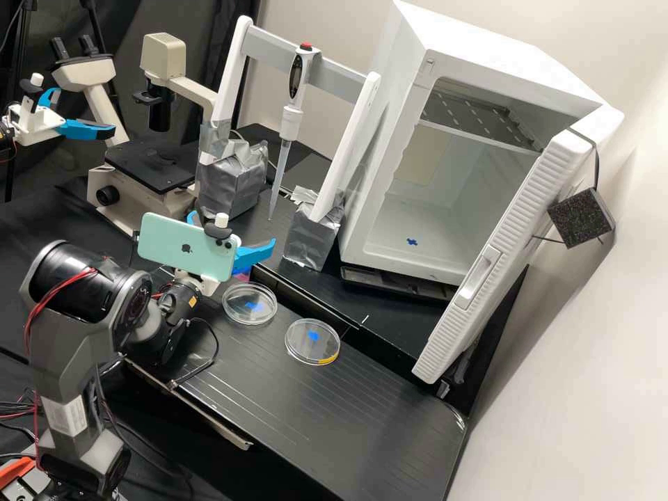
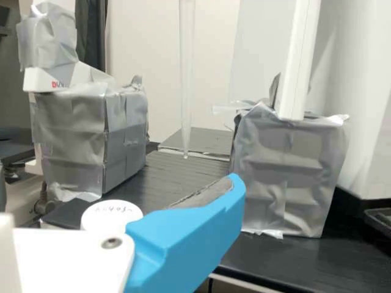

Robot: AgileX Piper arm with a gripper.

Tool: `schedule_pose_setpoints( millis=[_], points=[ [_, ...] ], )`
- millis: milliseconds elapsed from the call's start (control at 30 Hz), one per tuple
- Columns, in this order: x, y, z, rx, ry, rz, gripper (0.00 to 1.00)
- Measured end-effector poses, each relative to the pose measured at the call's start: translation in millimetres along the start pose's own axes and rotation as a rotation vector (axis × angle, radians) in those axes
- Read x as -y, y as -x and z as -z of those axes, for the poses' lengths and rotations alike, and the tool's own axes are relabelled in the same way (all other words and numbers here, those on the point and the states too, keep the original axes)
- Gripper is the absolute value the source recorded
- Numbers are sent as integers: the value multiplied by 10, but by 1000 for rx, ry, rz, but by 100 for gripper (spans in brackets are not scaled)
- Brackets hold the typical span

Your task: Open the bottle

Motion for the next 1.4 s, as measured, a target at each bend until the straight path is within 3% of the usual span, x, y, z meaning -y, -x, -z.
schedule_pose_setpoints(
  millis=[1400],
  points=[
    [114,-58,-71,25,-1,42,0]
  ],
)
